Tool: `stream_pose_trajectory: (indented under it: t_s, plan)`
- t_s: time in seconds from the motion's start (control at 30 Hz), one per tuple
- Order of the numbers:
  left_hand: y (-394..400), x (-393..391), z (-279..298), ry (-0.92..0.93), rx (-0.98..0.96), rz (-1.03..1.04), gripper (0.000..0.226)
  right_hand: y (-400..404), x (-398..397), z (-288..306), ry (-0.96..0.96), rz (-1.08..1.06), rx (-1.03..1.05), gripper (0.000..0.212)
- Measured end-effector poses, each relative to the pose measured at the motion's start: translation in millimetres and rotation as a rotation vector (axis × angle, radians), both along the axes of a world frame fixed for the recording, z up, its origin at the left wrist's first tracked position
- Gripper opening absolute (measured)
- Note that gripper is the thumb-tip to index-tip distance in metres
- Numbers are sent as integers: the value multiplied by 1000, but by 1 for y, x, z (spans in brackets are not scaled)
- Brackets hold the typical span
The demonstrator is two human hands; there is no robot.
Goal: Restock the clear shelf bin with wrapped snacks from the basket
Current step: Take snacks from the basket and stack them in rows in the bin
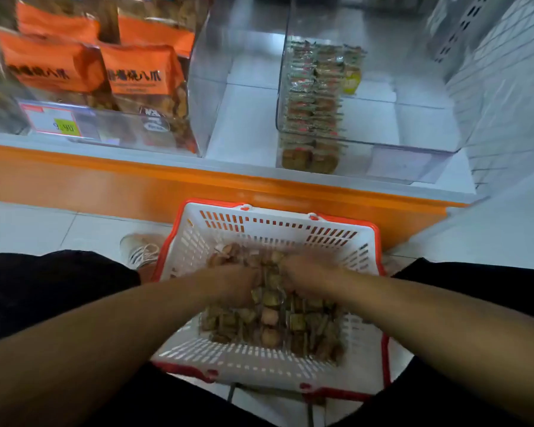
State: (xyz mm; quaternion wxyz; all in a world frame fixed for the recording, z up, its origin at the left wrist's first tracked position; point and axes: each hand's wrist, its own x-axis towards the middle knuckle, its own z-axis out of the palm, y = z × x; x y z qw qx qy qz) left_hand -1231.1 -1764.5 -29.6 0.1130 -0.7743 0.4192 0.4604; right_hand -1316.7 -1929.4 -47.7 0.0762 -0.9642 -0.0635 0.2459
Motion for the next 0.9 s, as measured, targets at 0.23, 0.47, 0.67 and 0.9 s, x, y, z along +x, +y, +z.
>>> stream_pose_trajectory:
  t_s: [0.23,0.47,0.67,0.9]
  plan:
    - [11,-45,-116,337,-130,332,35,-4,-62,-96,435,190,-303,57]
    - [-17,-96,-160,710,-447,705,60,-14,-54,-113,360,43,-229,64]
    - [-25,-119,-184,516,-589,707,82,-23,-44,-121,371,-7,-181,60]
    - [-27,-111,-206,541,-502,840,104,-28,-31,-122,507,-30,35,74]
